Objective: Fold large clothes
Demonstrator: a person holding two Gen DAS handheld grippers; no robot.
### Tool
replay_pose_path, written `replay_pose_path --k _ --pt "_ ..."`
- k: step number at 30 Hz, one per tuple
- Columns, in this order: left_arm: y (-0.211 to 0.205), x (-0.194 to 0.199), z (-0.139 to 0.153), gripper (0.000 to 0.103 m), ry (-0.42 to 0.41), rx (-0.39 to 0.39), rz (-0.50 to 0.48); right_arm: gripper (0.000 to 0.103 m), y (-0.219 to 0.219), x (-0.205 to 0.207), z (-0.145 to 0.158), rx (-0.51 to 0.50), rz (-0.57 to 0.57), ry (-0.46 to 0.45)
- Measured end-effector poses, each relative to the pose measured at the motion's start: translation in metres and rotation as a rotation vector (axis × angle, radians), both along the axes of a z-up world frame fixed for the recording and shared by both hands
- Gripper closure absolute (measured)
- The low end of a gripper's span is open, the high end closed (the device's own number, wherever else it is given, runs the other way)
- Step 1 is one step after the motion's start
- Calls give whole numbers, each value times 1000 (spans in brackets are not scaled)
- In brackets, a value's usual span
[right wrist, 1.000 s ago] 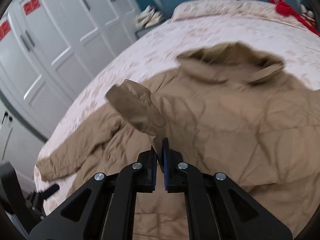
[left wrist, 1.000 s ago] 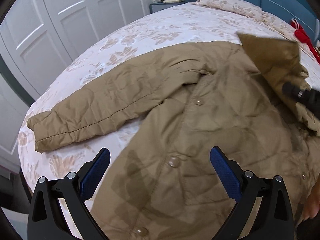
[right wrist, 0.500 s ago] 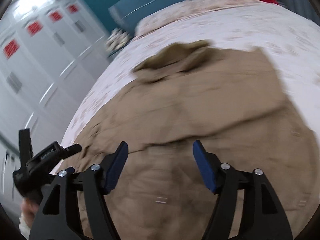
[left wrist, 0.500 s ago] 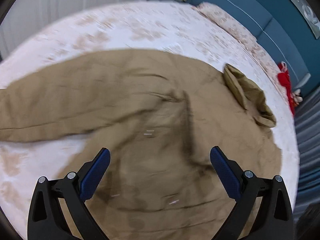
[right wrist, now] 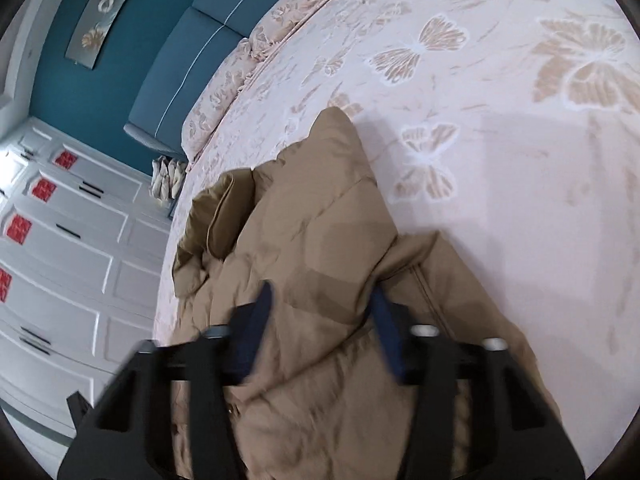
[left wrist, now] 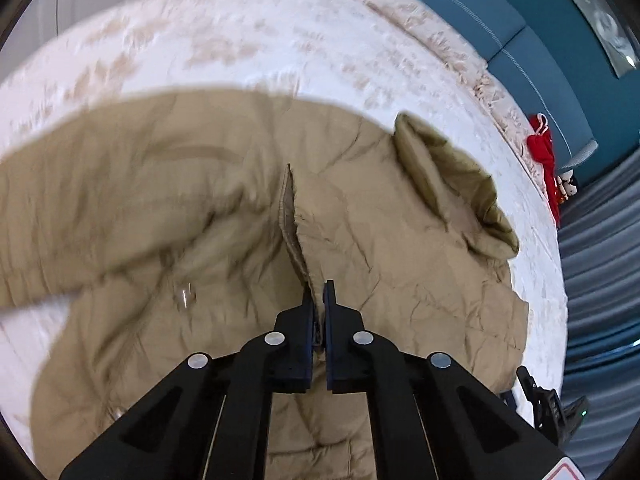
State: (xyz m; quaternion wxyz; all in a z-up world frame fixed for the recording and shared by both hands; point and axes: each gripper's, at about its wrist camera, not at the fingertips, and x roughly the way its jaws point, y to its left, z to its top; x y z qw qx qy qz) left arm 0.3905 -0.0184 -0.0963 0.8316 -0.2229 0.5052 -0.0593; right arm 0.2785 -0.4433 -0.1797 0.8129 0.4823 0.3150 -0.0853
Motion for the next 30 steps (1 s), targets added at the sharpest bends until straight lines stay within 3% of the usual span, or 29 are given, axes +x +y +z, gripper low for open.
replay_pose_path --k 3,5,7,8,10,13,16,20,22,25,27,30 --pt "6 -2 21 102 -99 33 16 98 -7 -4 16 50 -32 -98" --pt "5 -4 20 102 -125 80 6 99 0 -9 41 -106 -24 -115" --pt "-1 -2 0 102 -92 150 -22 99 11 2 39 -254 24 -17" --pt "-9 -1 -22 102 -57 210 -46 100 15 7 32 -289 40 32" --pt "-14 -3 -50 101 -16 252 -67 100 19 16 8 -336 84 146" --pt "-20 -11 -59 98 -67 332 -83 100 17 18 -8 -314 117 183" --pt "-33 -13 -54 95 -83 458 -131 94 20 18 -2 -355 126 220" --pt "-11 -22 -31 87 -85 402 -141 75 34 -11 24 -448 104 227" --pt "2 -31 -8 86 -129 421 -110 74 48 -27 46 -547 69 216" --pt "1 -38 25 86 -202 385 -88 75 76 -27 71 -572 122 130" --pt "-13 -33 36 76 -213 344 -110 75 100 -13 79 -568 192 84" --pt "-48 -22 32 73 -220 327 -163 75 150 21 76 -629 326 71"
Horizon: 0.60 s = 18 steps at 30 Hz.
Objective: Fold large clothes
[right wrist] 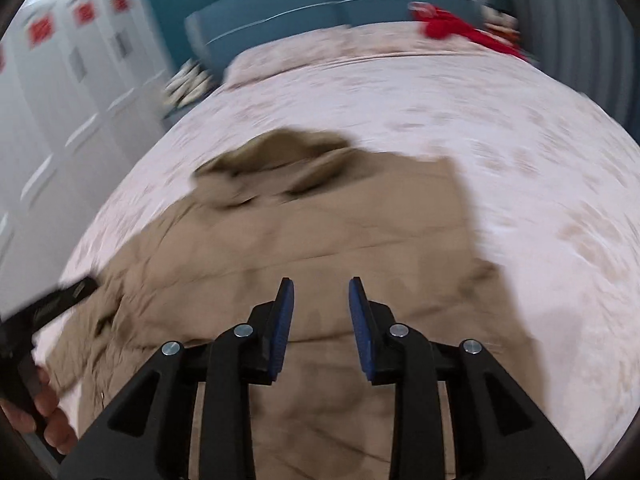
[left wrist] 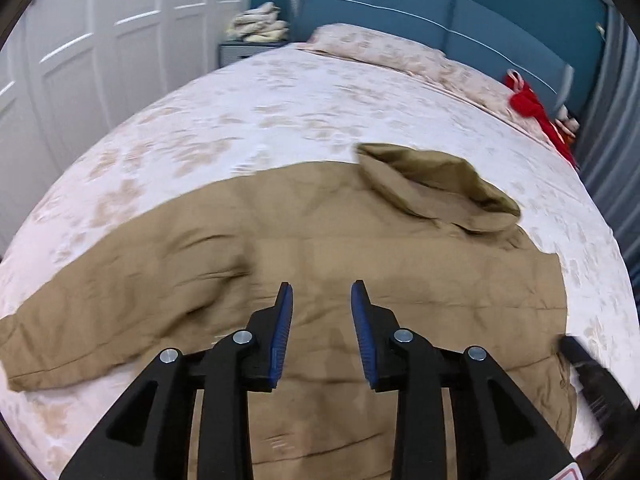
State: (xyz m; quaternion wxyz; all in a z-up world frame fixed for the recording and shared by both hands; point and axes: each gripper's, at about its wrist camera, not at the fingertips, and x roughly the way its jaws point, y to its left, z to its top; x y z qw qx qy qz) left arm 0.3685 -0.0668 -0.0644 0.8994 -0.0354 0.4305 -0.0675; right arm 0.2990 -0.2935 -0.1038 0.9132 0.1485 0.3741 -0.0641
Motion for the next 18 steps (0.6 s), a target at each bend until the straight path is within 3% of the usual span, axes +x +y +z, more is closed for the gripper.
replay_pose_path --k 3,7,12,18 --pt "-29 9 -26 73 27 58 -24 75 29 19 -21 -54 57 43" --pt "-37 11 -64 73 85 83 -19 75 34 29 -49 -63 60 97" --pt "-40 0 -85 72 25 138 -37 75 37 26 -67 -59 69 109" --pt "-42 -4 -100 72 -21 142 -25 76 46 26 -79 -102 62 94"
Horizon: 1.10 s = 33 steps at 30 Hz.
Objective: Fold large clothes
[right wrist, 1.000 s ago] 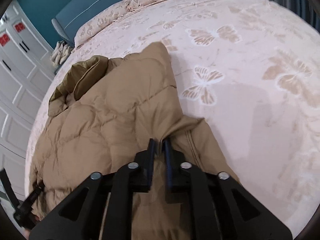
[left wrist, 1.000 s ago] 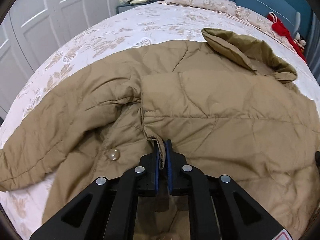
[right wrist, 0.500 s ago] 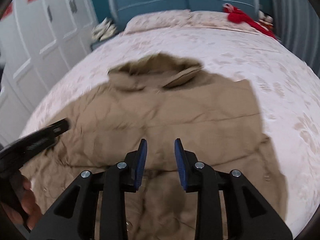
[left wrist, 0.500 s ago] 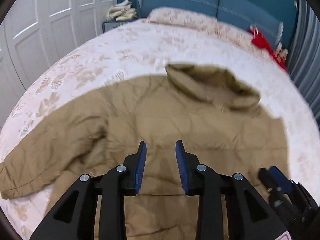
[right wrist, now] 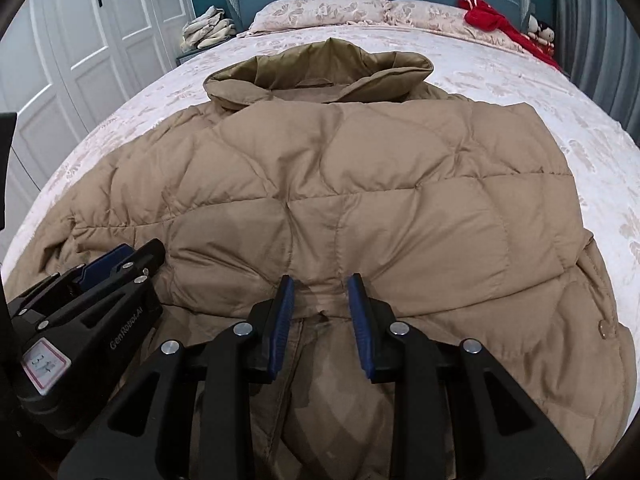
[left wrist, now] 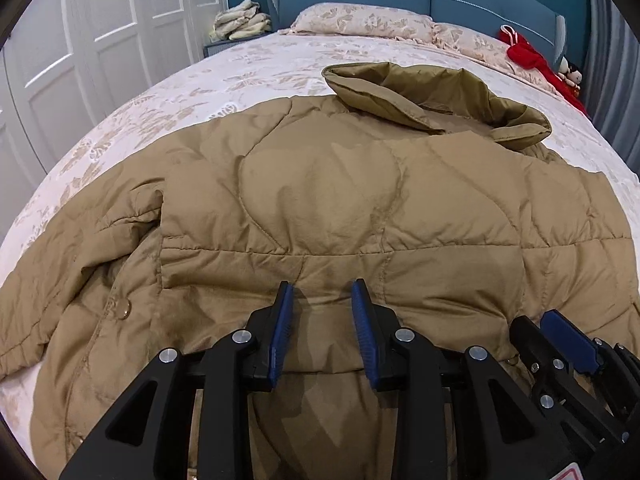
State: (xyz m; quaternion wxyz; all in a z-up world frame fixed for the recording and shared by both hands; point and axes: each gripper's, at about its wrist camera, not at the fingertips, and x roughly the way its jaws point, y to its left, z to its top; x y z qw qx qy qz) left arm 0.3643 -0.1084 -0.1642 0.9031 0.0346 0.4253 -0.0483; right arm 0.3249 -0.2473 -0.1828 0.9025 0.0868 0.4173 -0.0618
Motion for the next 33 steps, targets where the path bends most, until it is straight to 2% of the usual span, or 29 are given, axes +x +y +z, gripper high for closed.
replay_pose_path --k 4,8,10,12,14,15,16,17,18,19,20,22,24,26,29,33 --pt "-4 -1 -3 72 -25 19 1 76 3 0 -4 -15 -6 -18" --pt "-1 -2 -3 72 -36 -9 3 76 2 -2 -7 -8 -7 -45" --pt "10 -4 2 66 -34 -97 -4 76 0 -4 -8 3 -8 -64" --pt "41 -11 14 64 -1 -255 30 76 -1 -5 -8 14 -8 -74" --pt "77 -25 28 57 37 -357 78 76 -2 -6 -8 17 -7 -77" --pt "103 -36 37 43 48 -399 111 76 -2 -6 -8 18 -8 -76" --pt "122 -43 44 35 49 -406 147 76 -2 -6 -7 20 -8 -74" --pt "160 -59 54 27 35 -403 234 76 -2 -6 -7 21 -8 -73" --pt "181 -68 58 25 26 -409 279 76 -2 -5 -7 23 -8 -69" --pt "222 -83 62 25 22 -418 362 76 -1 -5 -5 23 -10 -62" --pt "249 -92 62 25 32 -417 429 73 0 -4 -2 14 -13 -51" --pt "304 -107 58 24 56 -429 563 66 7 -9 11 -63 -48 -20" --pt "363 -120 45 24 103 -486 698 64 16 -26 27 -80 -83 -20" --pt "394 -125 33 24 141 -537 769 48 22 -47 41 -35 -100 -38" --pt "423 -132 16 24 157 -683 834 40 41 -85 61 14 -79 -71" --pt "419 -127 16 24 145 -699 840 35 69 -122 74 -7 -34 -75"
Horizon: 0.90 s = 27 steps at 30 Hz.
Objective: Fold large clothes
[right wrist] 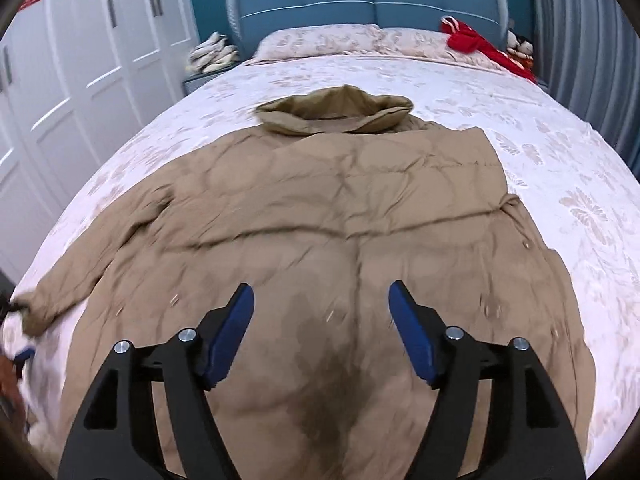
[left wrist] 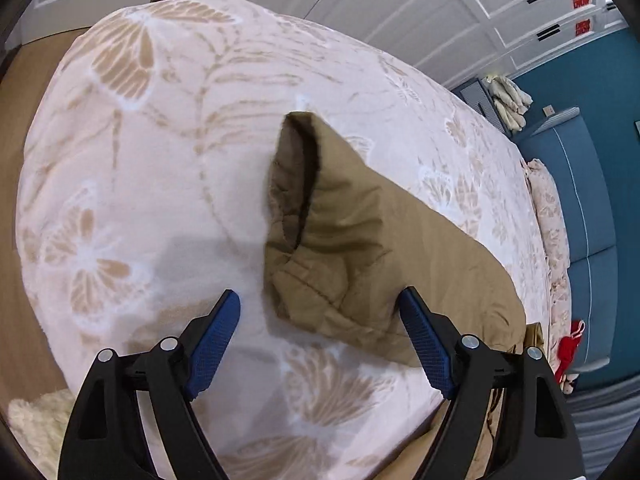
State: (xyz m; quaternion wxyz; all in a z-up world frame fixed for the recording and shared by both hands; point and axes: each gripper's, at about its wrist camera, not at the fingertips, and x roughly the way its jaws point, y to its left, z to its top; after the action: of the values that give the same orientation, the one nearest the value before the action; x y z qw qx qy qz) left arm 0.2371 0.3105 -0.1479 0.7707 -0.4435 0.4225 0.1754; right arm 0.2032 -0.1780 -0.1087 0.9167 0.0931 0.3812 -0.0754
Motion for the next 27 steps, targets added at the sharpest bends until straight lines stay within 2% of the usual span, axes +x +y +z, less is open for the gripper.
replay_pose_path --k 2,4,5,7,9,11,13,16,19,21,23,27 --pt "1 2 0 25 5 0 8 34 8 -11 2 15 7 2" --pt "4 4 2 31 -7 -9 21 34 13 -18 -1 41 9 21" --pt "5 4 3 45 -18 -15 19 34 15 -20 -2 55 6 30" --pt "9 7 4 57 0 1 9 34 17 -23 -5 82 12 44" --pt "5 14 13 81 -10 42 -18 34 20 -26 -7 90 15 46" --pt "-2 21 30 92 -38 98 -55 34 23 -28 -8 97 23 49" --pt "-16 29 57 94 -90 173 -100 34 22 -30 -9 106 24 53" --pt "-55 49 113 96 -210 273 -207 34 19 -34 -10 132 21 54" --pt "-119 70 174 97 -346 362 -355 34 11 -38 -12 153 13 54" --pt "-159 80 202 97 -411 391 -438 34 5 -41 -13 162 5 59" --pt "-217 90 227 97 -474 411 -557 34 -3 -46 -14 170 -10 59" --pt "-315 98 241 97 -535 467 -719 34 -20 -54 -14 192 -38 46"
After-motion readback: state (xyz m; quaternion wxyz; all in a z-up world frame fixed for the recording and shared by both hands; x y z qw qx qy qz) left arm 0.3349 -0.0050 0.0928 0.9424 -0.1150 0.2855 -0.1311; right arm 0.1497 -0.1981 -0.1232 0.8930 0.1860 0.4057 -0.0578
